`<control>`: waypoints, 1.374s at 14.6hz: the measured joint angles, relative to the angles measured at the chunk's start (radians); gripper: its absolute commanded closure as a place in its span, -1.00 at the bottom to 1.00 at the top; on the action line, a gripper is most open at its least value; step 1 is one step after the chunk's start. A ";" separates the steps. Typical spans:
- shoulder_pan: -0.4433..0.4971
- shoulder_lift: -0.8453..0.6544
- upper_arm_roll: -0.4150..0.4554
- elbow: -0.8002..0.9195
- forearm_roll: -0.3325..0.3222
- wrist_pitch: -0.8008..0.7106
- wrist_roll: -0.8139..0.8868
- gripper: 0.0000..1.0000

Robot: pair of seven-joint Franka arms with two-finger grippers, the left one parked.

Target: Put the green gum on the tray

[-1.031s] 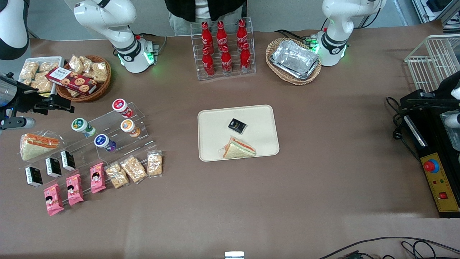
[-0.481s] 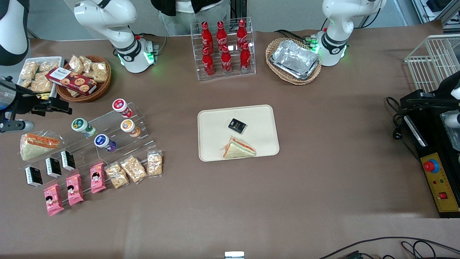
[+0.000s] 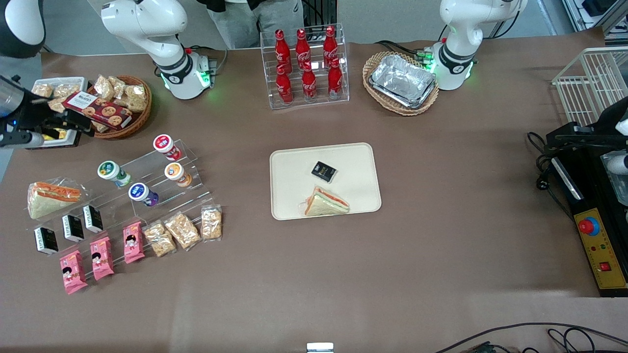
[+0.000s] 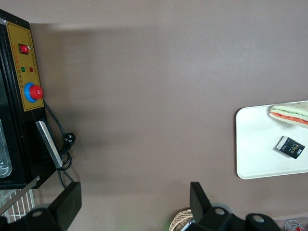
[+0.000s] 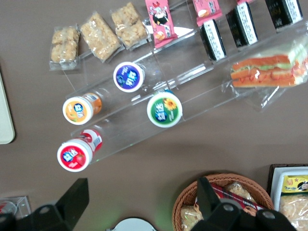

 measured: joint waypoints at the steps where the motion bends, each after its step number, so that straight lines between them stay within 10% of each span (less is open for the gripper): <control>1: 0.000 -0.022 -0.017 -0.027 -0.001 0.012 -0.012 -1.00; 20: 0.011 0.115 -0.058 -0.206 0.001 0.368 -0.040 -1.00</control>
